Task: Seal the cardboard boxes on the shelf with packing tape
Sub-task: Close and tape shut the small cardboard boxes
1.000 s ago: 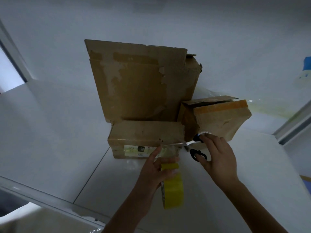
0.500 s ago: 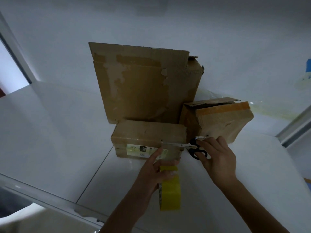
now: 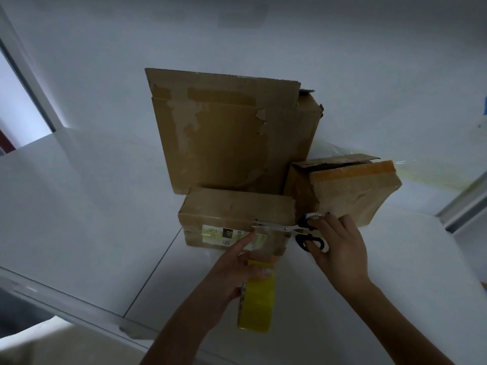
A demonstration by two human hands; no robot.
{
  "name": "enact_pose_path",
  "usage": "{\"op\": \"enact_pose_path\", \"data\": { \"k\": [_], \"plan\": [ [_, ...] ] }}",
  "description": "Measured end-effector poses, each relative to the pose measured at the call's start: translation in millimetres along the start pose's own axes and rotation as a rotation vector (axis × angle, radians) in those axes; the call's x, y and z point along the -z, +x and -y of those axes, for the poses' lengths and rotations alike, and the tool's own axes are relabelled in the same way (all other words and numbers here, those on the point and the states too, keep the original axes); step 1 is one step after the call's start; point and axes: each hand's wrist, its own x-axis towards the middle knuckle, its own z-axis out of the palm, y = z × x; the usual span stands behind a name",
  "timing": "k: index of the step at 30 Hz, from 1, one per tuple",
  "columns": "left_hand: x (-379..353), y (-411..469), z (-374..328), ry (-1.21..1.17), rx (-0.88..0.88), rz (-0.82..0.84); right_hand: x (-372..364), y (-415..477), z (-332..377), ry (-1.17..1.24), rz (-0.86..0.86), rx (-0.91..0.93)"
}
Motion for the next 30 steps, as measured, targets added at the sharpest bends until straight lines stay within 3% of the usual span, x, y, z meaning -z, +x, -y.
{"op": "enact_pose_path", "data": {
  "k": [9, 22, 30],
  "plan": [
    [6.1, -9.9, -9.6, 0.175, 0.049, 0.152, -2.4, -8.2, 1.6, -0.039, 0.053, -0.021],
    [14.0, -8.9, -30.0, 0.399, -0.015, 0.450, 10.8, -42.8, -32.9, -0.003, 0.189, -0.274],
    [-6.0, 34.3, -43.6, 0.130, -0.231, 0.224, 32.7, -88.7, -59.9, 0.070, 0.389, -0.666]
  ]
}}
